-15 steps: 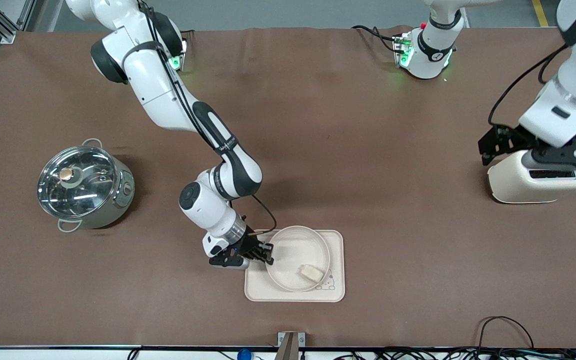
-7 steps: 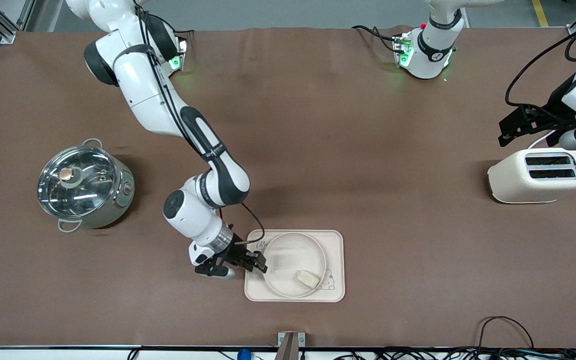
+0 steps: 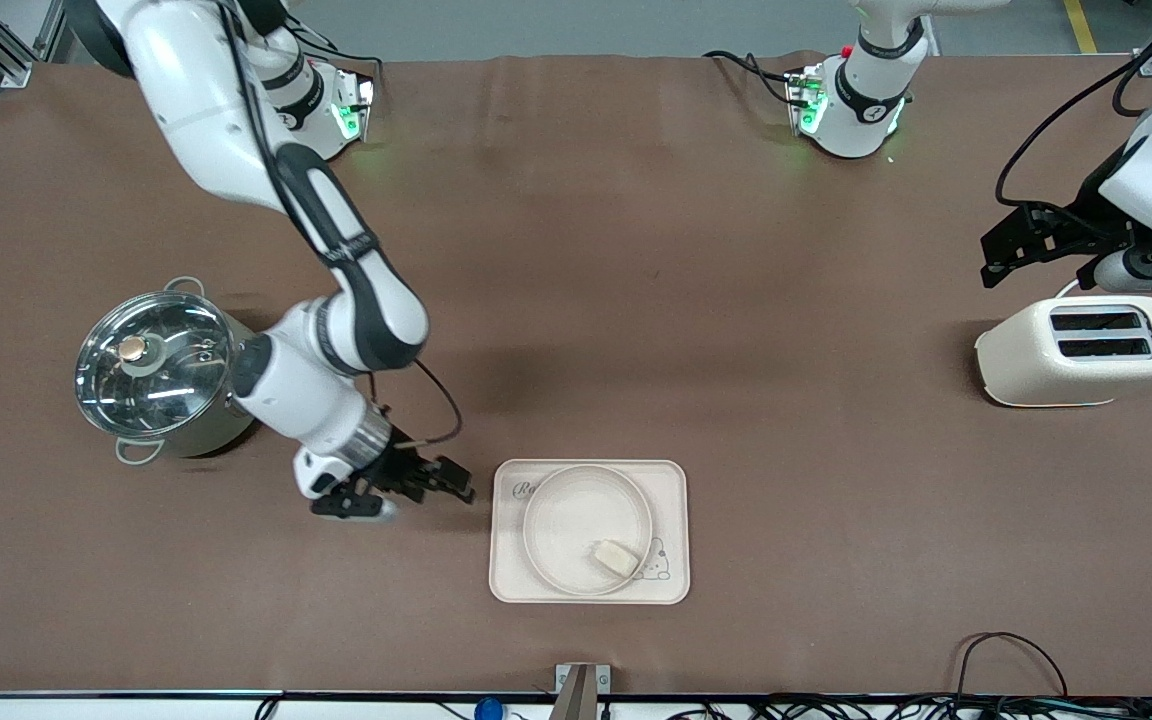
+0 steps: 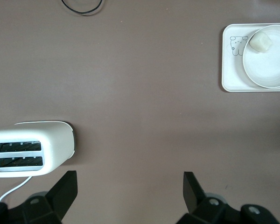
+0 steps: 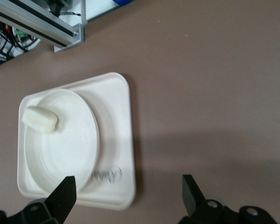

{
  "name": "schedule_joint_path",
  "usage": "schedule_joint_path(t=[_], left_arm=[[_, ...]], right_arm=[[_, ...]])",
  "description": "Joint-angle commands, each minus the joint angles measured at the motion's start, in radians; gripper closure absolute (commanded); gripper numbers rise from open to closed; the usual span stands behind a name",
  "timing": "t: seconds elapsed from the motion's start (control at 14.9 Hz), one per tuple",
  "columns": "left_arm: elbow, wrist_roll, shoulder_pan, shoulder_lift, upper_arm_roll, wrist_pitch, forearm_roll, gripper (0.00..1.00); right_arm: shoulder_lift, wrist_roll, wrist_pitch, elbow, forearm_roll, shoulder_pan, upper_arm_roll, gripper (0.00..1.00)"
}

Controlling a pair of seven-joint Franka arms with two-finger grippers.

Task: Place bun in plate and plate on tray

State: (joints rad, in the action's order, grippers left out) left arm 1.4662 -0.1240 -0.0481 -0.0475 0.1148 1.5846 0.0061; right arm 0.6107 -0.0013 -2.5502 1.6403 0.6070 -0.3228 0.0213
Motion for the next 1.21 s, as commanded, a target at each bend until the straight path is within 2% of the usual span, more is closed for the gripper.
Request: schedule_joint_path(t=[0.0,0.2,0.47,0.61,0.67,0.81,1.14], left_arm=[[0.006,0.003,0.002,0.012,0.003,-0.009,0.000,0.00],[0.005,0.009,0.010,0.009,0.000,-0.009,-0.003,0.00],[0.005,0.014,0.016,0.009,-0.009,-0.009,-0.003,0.00],[0.005,0.012,0.016,0.009,-0.009,-0.009,-0.001,0.00],[0.005,0.010,0.014,0.008,-0.009,-0.008,-0.001,0.00],[0.005,0.010,0.016,0.008,-0.009,-0.006,0.002,0.00],[0.003,0.010,0.016,0.001,-0.009,-0.006,0.000,0.00]], right_arm=[[-0.291,-0.074,0.291,0.196,-0.018,0.149,0.006,0.00],[-0.432,-0.078,0.522,0.176,-0.287,0.266,-0.012,0.00],[-0.632,-0.088,0.761,0.150,-0.521,0.376,-0.014,0.00],[-0.692,-0.092,0.884,0.109,-0.572,0.384,-0.017,0.00],[-0.719,-0.091,0.899,0.105,-0.593,0.384,-0.015,0.00],[-0.753,-0.085,0.904,0.107,-0.613,0.384,-0.014,0.00],[-0.752,-0.106,0.894,0.079,-0.615,0.401,-0.029,0.00]])
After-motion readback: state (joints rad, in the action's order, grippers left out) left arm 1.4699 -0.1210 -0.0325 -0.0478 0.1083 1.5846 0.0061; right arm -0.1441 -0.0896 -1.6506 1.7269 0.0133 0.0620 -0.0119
